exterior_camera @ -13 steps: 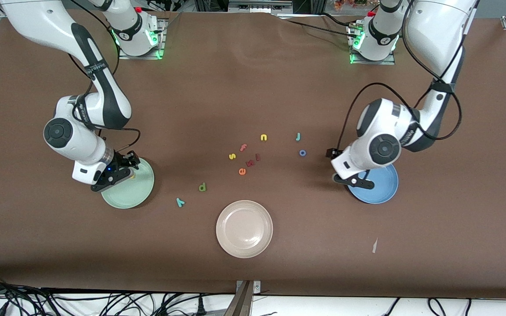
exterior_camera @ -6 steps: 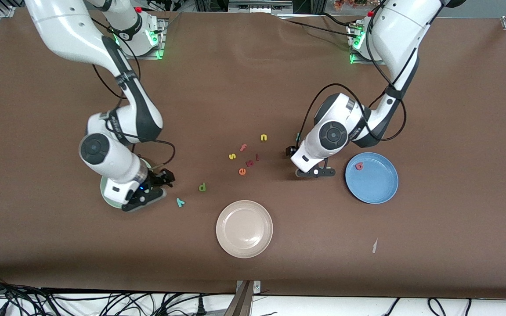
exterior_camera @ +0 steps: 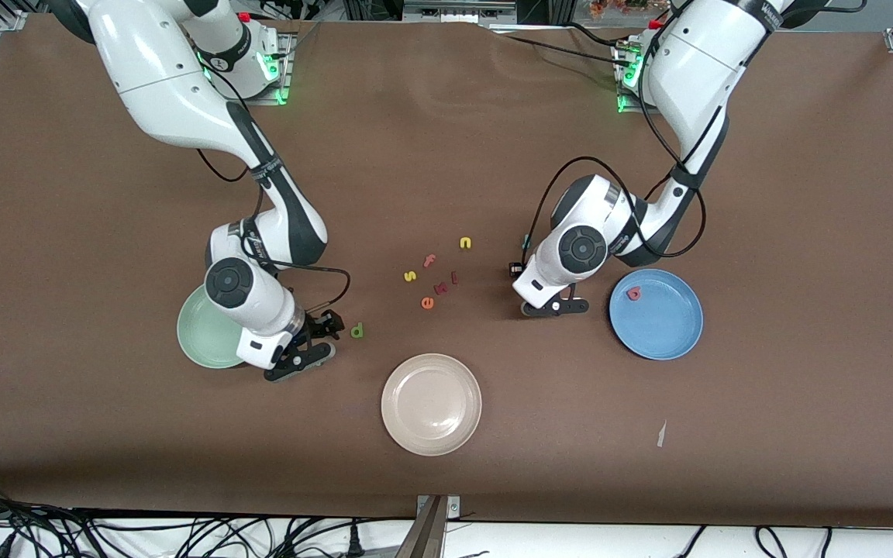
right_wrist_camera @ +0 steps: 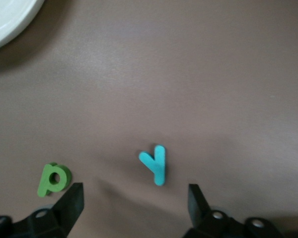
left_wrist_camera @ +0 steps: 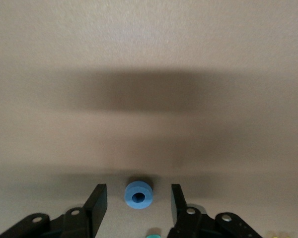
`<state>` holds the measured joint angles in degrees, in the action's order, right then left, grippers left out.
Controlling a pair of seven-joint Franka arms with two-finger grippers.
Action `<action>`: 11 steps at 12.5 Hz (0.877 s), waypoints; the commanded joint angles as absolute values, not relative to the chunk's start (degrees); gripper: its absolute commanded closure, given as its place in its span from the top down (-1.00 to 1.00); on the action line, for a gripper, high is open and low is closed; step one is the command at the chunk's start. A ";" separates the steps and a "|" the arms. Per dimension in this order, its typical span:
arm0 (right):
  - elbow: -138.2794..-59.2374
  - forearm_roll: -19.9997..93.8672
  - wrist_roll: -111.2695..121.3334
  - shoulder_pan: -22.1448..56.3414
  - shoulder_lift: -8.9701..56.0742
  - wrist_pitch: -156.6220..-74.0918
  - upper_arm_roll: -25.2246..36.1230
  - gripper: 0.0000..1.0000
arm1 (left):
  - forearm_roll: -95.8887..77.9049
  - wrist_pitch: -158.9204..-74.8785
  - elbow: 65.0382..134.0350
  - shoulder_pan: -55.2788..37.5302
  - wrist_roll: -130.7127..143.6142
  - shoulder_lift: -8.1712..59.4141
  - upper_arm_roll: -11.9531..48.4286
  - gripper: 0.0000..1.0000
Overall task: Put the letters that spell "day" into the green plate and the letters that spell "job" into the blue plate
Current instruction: 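Grasp the cyan y with the right gripper while the left gripper grasps the o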
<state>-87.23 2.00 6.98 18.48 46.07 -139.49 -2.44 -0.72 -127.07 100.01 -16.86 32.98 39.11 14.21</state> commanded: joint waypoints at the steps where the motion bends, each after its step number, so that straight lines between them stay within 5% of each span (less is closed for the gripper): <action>1: -85.17 2.20 6.68 18.98 47.90 -140.71 -2.11 0.69 | -1.41 -127.71 100.63 -17.49 33.66 39.11 14.06 0.21; 2: -85.17 2.11 6.85 18.98 48.25 -141.06 -2.11 0.66 | -1.41 -127.71 100.90 -17.49 33.84 39.11 14.06 0.19; 5: -85.17 1.15 6.94 18.90 48.78 -141.85 -2.02 0.53 | -1.41 -127.71 101.33 -17.58 34.63 39.37 14.06 -0.33; 7: -85.17 0.88 6.94 18.98 49.30 -142.65 -1.93 0.43 | -1.41 -127.71 101.16 -17.40 34.89 39.29 14.06 -1.00; 11: -85.17 0.88 7.03 18.90 49.66 -142.82 -1.93 -0.14 | -1.23 -124.65 100.64 -16.53 34.11 36.23 13.98 -1.00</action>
<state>-87.01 1.35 7.03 18.67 48.00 -142.63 -1.92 -0.72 -127.04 100.33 -17.04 34.54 39.34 14.23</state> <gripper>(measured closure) 0.449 0.722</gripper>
